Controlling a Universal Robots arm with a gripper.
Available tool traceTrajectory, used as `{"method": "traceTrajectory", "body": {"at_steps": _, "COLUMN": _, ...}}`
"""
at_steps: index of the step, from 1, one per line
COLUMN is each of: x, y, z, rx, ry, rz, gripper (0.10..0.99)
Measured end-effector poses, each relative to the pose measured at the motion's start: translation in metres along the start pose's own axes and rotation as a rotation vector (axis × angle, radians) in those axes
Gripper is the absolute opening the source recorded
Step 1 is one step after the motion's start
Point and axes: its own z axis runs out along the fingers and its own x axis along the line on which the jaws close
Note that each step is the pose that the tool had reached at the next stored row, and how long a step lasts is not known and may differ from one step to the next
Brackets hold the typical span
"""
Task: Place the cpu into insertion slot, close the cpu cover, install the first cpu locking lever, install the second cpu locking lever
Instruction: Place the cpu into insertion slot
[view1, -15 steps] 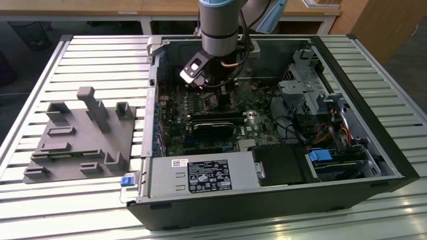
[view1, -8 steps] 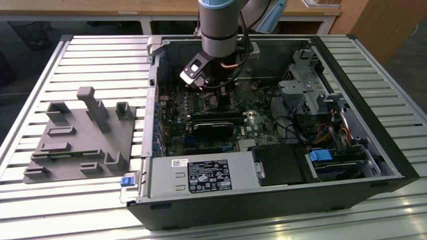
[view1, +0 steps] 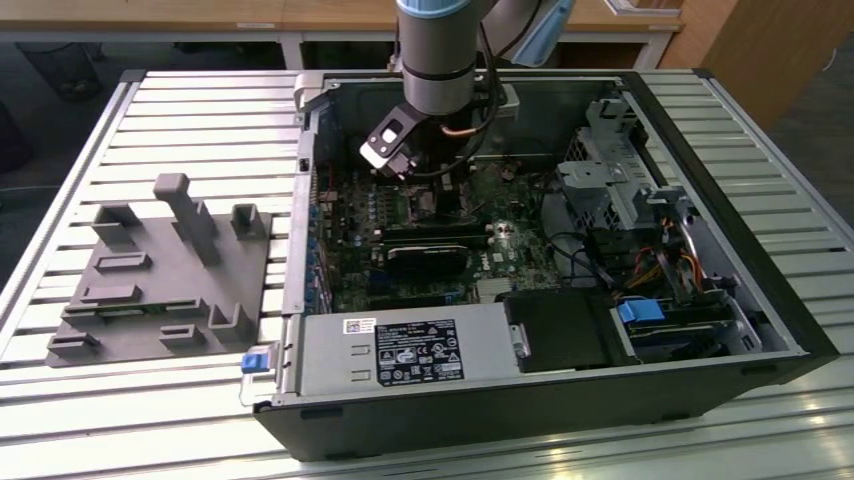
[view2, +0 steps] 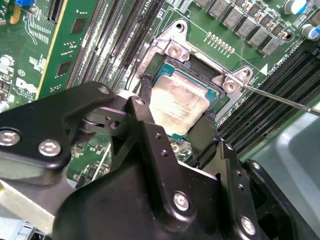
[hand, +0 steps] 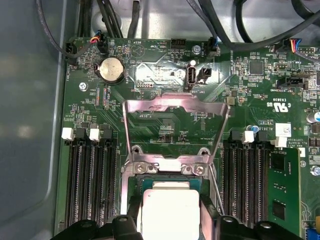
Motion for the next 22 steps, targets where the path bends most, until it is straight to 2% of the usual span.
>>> {"method": "traceTrajectory", "body": {"at_steps": 2, "x": 0.0, "y": 0.0, "z": -0.0001, "rx": 0.0, "ry": -0.0003, "rz": 0.0, "gripper": 0.553}}
{"method": "traceTrajectory", "body": {"at_steps": 3, "x": 0.0, "y": 0.0, "z": -0.0001, "rx": 0.0, "ry": -0.0003, "rz": 0.0, "gripper": 0.616}}
{"method": "traceTrajectory", "body": {"at_steps": 9, "x": 0.0, "y": 0.0, "z": -0.0004, "rx": 0.001, "ry": -0.0006, "rz": 0.0, "gripper": 0.616}}
{"method": "traceTrajectory", "body": {"at_steps": 13, "x": 0.0, "y": 0.0004, "z": -0.0053, "rx": 0.0, "ry": -0.0003, "rz": 0.0, "gripper": 0.616}}
{"method": "traceTrajectory", "body": {"at_steps": 16, "x": 0.0, "y": 0.0011, "z": -0.0119, "rx": 0.002, "ry": 0.001, "rz": 0.0, "gripper": 0.616}}
{"method": "traceTrajectory", "body": {"at_steps": 18, "x": 0.0, "y": 0.0015, "z": -0.0159, "rx": 0.005, "ry": 0.0017, "rz": 0.0, "gripper": 0.6}}
{"method": "traceTrajectory", "body": {"at_steps": 20, "x": 0.0, "y": 0.0021, "z": -0.0183, "rx": 0.009, "ry": 0.0032, "rz": 0.0, "gripper": 0.475}}
{"method": "traceTrajectory", "body": {"at_steps": 21, "x": 0.0, "y": 0.0024, "z": -0.019, "rx": 0.011, "ry": 0.0042, "rz": 0.0, "gripper": 0.475}}
{"method": "traceTrajectory", "body": {"at_steps": 22, "x": 0.0, "y": 0.0028, "z": -0.0195, "rx": 0.014, "ry": 0.0049, "rz": 0.001, "gripper": 0.42}}
